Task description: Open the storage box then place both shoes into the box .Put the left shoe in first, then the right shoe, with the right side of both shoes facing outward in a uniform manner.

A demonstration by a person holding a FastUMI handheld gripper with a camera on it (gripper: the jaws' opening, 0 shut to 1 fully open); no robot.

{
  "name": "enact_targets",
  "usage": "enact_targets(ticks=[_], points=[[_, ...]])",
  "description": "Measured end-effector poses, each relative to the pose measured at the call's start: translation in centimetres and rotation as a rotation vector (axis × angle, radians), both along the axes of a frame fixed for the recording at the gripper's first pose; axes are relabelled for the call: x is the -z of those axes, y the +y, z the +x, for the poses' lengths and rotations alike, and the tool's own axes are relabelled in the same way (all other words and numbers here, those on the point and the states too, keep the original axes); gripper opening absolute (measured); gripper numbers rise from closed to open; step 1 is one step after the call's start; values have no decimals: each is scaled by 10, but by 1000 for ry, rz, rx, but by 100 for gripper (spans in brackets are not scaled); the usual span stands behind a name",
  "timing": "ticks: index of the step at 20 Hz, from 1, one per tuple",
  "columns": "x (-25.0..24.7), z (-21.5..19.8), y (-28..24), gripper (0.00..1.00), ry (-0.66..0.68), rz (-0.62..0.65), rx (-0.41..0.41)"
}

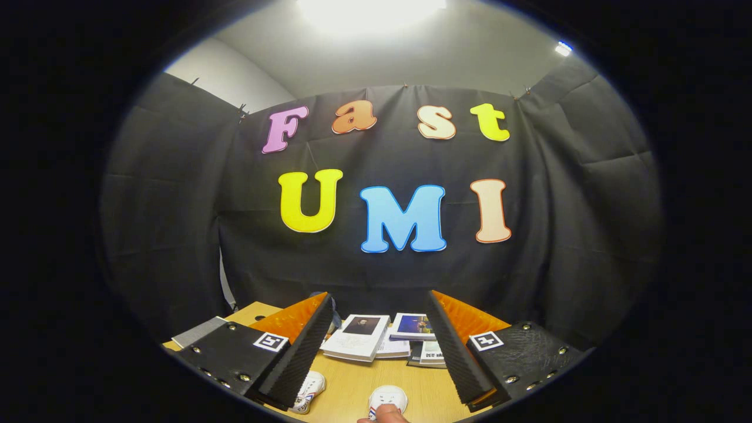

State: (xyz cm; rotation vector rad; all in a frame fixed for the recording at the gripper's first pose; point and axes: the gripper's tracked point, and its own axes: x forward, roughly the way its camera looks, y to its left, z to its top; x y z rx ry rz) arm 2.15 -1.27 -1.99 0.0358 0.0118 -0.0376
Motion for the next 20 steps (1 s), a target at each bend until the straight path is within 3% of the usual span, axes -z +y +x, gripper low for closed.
enact_targets(ticks=[9,16,20], points=[[76,32,55,97,128,80,-149],[155,33,148,99,389,334,-487],[184,33,188,97,523,496,-603]])
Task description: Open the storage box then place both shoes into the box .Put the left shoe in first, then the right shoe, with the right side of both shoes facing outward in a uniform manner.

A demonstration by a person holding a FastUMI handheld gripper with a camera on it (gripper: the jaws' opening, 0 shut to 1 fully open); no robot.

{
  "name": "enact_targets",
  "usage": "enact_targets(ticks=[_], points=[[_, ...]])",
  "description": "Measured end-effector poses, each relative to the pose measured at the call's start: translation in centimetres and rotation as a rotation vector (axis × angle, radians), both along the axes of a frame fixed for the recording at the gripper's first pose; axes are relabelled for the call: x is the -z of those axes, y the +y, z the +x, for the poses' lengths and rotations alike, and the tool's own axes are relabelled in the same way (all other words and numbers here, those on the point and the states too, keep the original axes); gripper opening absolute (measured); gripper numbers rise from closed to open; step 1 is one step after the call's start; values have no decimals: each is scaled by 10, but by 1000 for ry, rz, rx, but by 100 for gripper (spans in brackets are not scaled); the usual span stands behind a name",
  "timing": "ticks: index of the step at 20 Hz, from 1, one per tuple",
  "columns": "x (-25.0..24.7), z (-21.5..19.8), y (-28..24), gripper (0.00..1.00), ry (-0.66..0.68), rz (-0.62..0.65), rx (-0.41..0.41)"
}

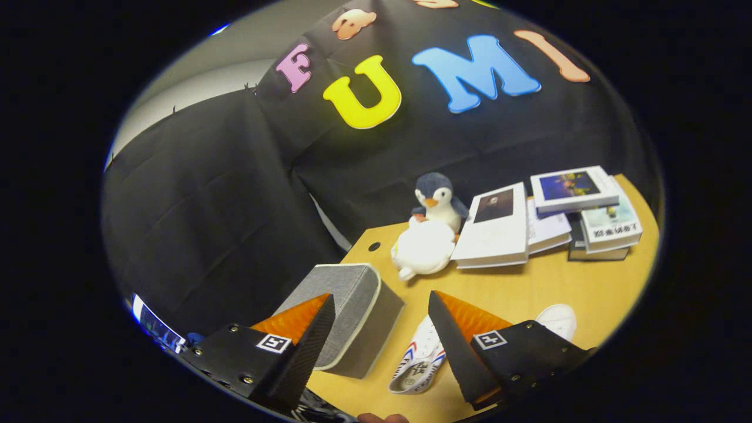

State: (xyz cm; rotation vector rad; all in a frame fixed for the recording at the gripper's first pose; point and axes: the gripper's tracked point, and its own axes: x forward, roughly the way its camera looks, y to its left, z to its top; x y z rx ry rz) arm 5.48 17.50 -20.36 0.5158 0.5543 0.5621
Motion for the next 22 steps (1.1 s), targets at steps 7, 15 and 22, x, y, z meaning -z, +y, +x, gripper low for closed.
enact_targets(ticks=[7,15,22], points=[[61,-11,77,97,202,174,-195],[87,-11,128,97,370,392,-290],[82,-12,124,96,432,552,-330]])
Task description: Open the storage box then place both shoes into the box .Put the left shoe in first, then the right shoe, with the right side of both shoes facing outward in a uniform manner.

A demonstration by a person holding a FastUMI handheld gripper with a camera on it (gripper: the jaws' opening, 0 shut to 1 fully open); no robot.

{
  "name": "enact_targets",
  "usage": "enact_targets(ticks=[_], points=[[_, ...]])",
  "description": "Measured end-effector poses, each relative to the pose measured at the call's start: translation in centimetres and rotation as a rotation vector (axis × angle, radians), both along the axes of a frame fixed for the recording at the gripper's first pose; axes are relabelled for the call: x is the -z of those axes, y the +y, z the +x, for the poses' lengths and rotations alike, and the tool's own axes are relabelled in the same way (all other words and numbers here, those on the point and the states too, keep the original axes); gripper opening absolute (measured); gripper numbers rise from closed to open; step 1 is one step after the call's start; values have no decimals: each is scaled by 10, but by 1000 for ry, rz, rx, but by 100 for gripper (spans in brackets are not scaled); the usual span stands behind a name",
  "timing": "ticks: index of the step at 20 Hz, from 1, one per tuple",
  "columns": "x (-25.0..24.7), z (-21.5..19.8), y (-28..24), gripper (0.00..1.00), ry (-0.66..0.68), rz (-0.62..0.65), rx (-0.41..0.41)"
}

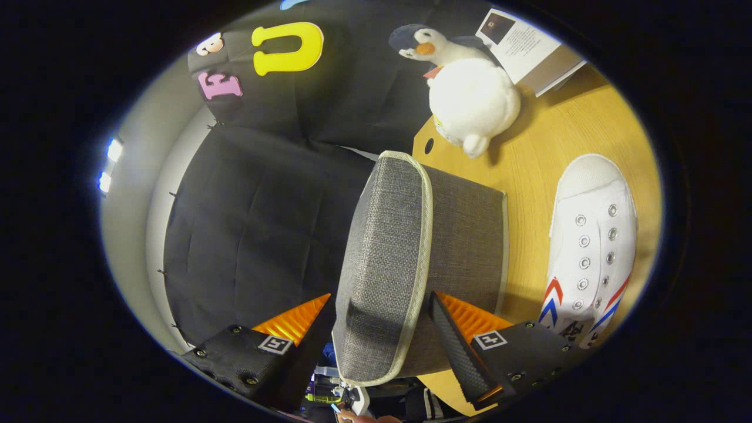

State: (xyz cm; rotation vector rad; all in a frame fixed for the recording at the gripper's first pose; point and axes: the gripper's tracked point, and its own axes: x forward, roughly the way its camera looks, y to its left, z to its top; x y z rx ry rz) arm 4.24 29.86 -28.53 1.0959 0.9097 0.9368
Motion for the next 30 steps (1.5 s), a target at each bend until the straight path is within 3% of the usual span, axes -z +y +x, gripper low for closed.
enact_targets(ticks=[3,6,7,13,19,30], points=[[2,4,-4,87,63,54,-13],[17,8,-15,51,113,51,8],[13,6,-18,29,123,54,1],[-40,0,-24,28,46,135,-39],[-57,7,-14,28,-39,30,-66],[-109,11,32,28,-105,2,-127]])
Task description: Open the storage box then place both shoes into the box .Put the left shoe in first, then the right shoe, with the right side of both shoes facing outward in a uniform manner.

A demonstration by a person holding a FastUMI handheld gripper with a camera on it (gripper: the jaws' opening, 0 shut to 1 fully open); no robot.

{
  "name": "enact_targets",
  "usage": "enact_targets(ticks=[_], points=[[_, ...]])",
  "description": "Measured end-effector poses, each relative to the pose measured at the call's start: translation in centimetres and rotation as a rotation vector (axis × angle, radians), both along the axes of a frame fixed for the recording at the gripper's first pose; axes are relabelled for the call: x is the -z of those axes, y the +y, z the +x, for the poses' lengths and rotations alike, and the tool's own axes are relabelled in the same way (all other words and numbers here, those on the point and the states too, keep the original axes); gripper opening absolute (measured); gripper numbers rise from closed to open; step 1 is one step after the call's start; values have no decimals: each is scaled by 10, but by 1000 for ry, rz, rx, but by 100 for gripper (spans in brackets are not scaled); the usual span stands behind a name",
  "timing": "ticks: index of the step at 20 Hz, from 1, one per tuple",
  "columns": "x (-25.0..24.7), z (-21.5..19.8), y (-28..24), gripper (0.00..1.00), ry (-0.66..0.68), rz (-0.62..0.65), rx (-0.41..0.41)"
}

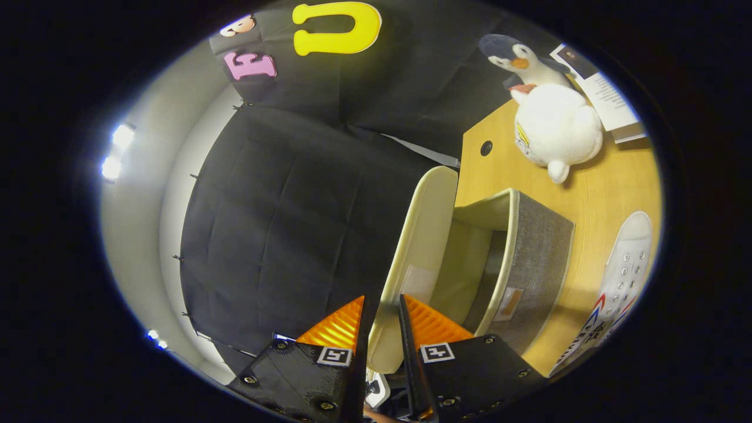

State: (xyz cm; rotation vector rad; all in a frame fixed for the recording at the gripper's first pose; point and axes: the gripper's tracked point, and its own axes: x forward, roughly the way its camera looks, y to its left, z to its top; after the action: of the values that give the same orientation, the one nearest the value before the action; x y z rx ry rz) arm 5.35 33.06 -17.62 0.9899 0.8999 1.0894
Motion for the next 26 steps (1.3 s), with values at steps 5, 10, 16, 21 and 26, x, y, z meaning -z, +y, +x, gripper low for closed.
enact_targets(ticks=[5,10,16,21,26], points=[[-40,7,33,28,-82,14,-45],[-79,17,85,28,-155,30,-101],[-111,27,166,28,-230,17,-168],[-131,21,195,28,-264,21,-188],[-121,20,170,28,-288,-63,-129]])
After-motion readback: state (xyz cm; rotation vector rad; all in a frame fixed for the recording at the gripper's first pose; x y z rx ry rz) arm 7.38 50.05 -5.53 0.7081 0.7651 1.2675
